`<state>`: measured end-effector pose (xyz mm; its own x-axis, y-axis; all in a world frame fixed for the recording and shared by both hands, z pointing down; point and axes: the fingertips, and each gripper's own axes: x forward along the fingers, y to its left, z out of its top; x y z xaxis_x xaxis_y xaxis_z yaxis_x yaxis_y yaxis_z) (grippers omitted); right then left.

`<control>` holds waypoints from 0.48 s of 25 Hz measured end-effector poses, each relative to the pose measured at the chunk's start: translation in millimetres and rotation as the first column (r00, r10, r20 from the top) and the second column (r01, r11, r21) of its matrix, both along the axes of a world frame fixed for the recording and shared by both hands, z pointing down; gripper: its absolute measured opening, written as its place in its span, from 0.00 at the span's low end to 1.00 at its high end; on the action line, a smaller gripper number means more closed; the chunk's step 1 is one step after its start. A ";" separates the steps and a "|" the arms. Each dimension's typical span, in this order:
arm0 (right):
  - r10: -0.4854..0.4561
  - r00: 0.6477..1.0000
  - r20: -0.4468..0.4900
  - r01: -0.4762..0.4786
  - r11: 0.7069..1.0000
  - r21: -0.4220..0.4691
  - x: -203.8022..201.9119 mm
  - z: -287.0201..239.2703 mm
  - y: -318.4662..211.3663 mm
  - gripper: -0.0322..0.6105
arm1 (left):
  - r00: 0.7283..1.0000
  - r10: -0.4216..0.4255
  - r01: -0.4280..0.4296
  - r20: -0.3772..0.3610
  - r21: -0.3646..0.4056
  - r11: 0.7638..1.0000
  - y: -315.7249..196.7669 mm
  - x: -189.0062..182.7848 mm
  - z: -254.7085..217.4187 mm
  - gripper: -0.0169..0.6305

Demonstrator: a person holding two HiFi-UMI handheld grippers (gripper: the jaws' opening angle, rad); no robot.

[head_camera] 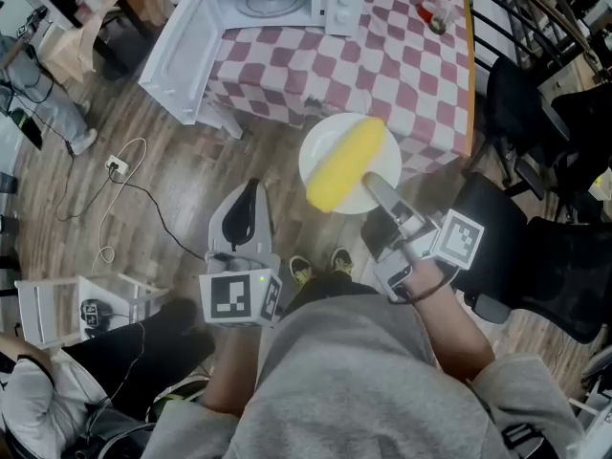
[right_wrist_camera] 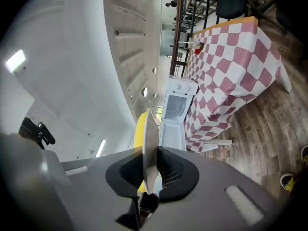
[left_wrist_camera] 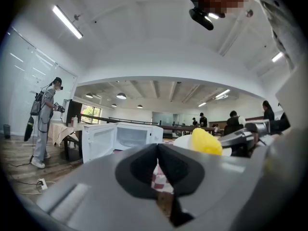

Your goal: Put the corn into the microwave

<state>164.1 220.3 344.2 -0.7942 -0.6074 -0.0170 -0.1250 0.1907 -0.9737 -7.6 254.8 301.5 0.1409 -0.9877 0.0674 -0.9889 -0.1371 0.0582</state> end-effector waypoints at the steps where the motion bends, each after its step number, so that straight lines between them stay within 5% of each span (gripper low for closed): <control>1: 0.003 1.000 0.004 -0.003 1.000 0.000 -2.7 -0.6 0.3 0.11 | 1.000 0.001 -0.001 0.000 0.001 1.000 0.1 -2.7 0.7 0.04; 12: 0.033 0.998 0.045 -0.033 0.999 -0.002 -36.9 -5.9 5.1 0.11 | 1.000 0.021 -0.021 0.004 -0.002 1.000 4.1 -33.3 3.1 0.04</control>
